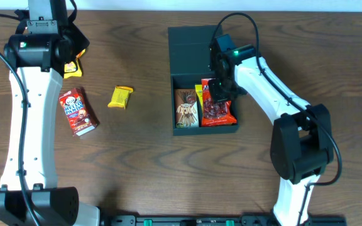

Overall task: Pack container
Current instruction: 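Push the Jacks bag down and flat inside the box with the right gripper, then reach the left gripper to the Hello Panda box and grasp it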

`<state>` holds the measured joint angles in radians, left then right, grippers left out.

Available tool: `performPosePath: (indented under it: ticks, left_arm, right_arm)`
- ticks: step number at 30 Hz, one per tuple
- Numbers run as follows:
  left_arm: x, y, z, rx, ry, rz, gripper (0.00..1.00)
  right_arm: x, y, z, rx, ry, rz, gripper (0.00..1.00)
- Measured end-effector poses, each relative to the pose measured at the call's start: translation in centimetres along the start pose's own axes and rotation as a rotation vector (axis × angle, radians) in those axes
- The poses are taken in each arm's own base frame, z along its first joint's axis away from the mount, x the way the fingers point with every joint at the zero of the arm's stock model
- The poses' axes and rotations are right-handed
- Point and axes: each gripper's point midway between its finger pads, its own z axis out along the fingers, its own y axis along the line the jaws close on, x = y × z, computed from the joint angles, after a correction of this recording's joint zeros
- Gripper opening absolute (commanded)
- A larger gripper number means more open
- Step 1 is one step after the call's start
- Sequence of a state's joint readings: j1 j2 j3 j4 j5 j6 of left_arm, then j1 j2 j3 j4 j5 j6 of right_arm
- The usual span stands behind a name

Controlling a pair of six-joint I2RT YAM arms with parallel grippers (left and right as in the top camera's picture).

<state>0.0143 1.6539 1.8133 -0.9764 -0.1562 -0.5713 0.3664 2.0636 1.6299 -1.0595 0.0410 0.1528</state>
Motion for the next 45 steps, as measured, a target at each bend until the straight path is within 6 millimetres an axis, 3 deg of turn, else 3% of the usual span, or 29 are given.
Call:
performPosePath:
  ticks: [12, 18, 23, 27, 31, 34, 38, 41, 45]
  left_arm:
    - [0.3, 0.2, 0.0, -0.008, 0.01, 0.003, 0.49]
    - [0.2, 0.2, 0.0, -0.008, 0.01, 0.003, 0.5]
    - [0.2, 0.1, 0.0, -0.006, 0.008, 0.002, 0.49]
    - [0.2, 0.1, 0.0, -0.005, 0.007, 0.002, 0.5]
    - [0.1, 0.1, 0.0, -0.004, 0.005, 0.007, 0.52]
    - [-0.2, -0.1, 0.0, 0.004, -0.007, 0.028, 0.52]
    - [0.1, 0.0, 0.3, 0.0, -0.001, 0.087, 0.54]
    - [2.0, 0.8, 2.5, -0.027, 0.041, 0.163, 0.59]
    - [7.8, 3.8, 7.5, -0.1, 0.167, 0.241, 0.61]
  right_arm:
    - [-1.9, -1.2, 1.8, 0.08, -0.057, 0.005, 0.01]
    - [-1.0, -1.5, 1.7, 0.096, -0.015, 0.006, 0.01]
    - [-1.2, -1.5, -1.3, 0.092, 0.003, 0.014, 0.02]
    - [-2.1, -1.5, -6.2, 0.076, -0.075, 0.02, 0.02]
    - [-1.1, -1.7, -10.8, 0.06, -0.136, 0.013, 0.01]
    - [-0.6, -1.6, -11.3, 0.051, -0.134, 0.005, 0.02]
    - [0.3, -1.6, -9.5, 0.05, -0.09, 0.001, 0.01]
    - [0.5, -1.5, -8.8, 0.05, -0.075, -0.009, 0.02]
    - [-0.3, -2.0, -9.5, 0.039, -0.109, -0.017, 0.02]
